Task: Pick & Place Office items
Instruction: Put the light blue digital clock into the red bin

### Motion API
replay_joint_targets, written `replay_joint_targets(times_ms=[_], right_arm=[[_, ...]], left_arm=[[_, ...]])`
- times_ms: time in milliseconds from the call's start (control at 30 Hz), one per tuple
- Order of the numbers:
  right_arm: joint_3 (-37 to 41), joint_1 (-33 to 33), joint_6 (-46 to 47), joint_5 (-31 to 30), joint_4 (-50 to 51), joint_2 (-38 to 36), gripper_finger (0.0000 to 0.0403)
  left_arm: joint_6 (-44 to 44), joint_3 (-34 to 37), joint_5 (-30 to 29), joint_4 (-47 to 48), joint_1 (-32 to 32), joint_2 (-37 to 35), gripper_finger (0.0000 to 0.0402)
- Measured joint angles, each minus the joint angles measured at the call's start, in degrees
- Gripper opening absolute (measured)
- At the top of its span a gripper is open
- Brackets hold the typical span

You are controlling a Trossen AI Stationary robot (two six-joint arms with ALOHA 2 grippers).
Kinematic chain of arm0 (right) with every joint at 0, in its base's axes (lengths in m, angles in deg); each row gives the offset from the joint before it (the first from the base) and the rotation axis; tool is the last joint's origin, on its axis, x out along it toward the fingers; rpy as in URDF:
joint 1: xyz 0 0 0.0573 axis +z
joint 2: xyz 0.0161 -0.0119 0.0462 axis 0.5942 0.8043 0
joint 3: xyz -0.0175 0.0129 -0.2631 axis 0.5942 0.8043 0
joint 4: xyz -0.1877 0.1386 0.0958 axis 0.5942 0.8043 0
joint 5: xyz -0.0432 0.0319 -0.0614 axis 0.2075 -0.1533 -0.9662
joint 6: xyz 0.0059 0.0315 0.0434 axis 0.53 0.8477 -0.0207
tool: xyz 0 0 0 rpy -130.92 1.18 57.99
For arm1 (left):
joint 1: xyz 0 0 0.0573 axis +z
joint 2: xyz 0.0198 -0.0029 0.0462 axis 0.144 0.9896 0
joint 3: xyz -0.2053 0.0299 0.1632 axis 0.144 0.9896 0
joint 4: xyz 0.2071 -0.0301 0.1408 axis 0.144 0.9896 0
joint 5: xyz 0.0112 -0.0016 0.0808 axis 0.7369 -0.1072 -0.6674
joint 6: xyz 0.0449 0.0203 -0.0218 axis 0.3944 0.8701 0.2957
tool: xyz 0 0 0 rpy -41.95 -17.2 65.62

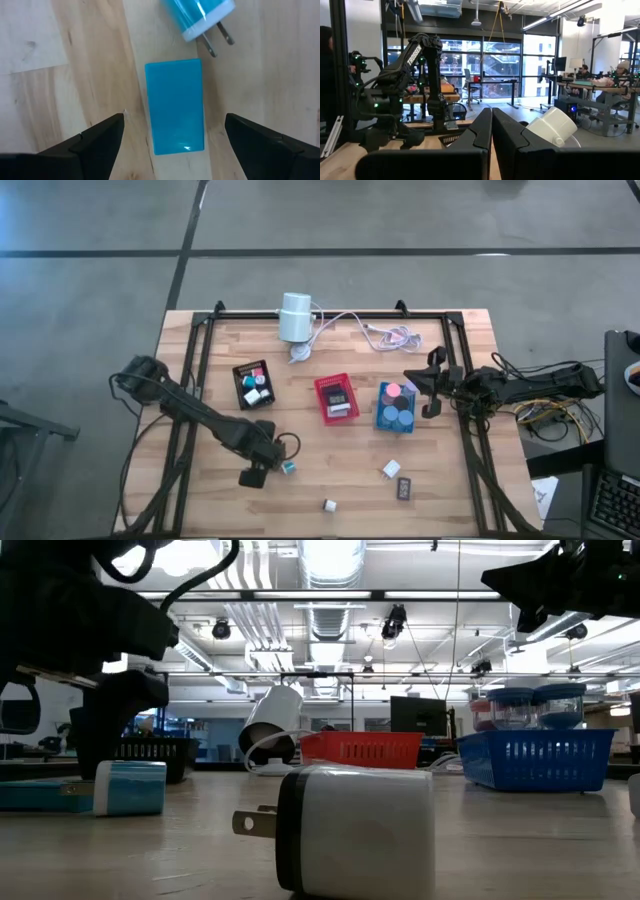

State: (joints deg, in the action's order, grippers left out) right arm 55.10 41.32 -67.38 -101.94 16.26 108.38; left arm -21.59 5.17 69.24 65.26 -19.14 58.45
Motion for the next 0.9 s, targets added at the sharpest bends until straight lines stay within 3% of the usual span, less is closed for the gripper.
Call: replay_joint_targets(times_ms=[300, 433, 667, 900], right_arm=[[0.0, -0.02, -0.2, 0.0, 0.01, 0.0, 0.0008], [0.0, -0.02, -0.2, 0.0, 0.01, 0.0, 0.0008], [0.0, -0.02, -0.2, 0.0, 0.15, 0.0, 0.0008], [0.0, -0.02, -0.2, 0.0, 0.28, 0.0, 0.0008]], left_arm=[[1.42, -0.04, -0.09, -0.48, 0.04, 2.39, 0.0334], [1.38, -0.01, -0.09, -0.37, 0.24, 2.43, 0.0278], [1.84, 0.0, -0.05, -0.07, 0.38, 2.36, 0.0128], [4.48, 0.28, 3.7, 2.35, 0.67, -1.07, 0.0123]])
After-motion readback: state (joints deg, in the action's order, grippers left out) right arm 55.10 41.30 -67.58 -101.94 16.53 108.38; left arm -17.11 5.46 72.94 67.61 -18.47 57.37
